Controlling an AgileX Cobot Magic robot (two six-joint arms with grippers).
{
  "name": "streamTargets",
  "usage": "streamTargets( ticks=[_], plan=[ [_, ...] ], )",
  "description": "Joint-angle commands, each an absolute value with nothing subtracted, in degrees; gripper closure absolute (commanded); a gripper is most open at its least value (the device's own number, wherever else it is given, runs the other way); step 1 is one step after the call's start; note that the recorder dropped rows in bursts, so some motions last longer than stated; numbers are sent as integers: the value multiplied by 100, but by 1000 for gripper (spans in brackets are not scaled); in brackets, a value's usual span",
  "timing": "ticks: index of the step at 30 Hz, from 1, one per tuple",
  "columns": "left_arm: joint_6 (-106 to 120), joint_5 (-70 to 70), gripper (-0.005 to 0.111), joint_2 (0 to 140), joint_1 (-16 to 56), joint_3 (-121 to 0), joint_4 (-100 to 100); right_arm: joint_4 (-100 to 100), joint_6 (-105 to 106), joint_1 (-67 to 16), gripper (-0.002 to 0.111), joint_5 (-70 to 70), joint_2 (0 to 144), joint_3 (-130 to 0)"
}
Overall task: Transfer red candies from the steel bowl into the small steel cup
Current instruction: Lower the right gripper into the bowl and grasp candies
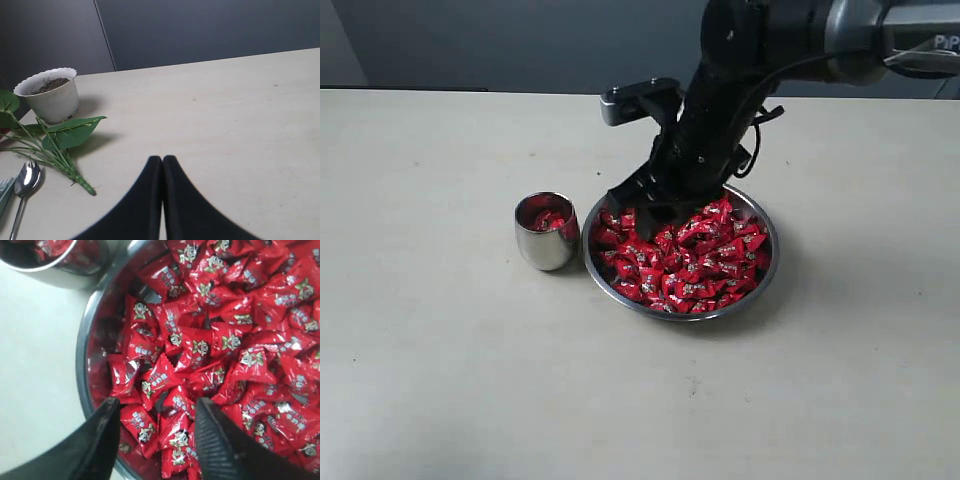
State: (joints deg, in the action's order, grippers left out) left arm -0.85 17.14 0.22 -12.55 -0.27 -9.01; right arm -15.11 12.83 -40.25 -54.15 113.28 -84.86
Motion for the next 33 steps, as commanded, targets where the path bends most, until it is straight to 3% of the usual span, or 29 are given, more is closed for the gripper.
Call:
streamTargets(
  ticks=[1,13,33],
  plan=[
    [-107,1659,106,0,-1249,0,-913,-1393,1287,-4004,62,-4979,10985,-7889],
    [-107,1659,106,0,-1249,0,-913,-1393,1280,-4004,62,-4544,10648,-7003],
    [-107,1669,106,0,-1249,0,-913,-1169,1305,-4004,62,-4039,11256,-7003]
  ],
)
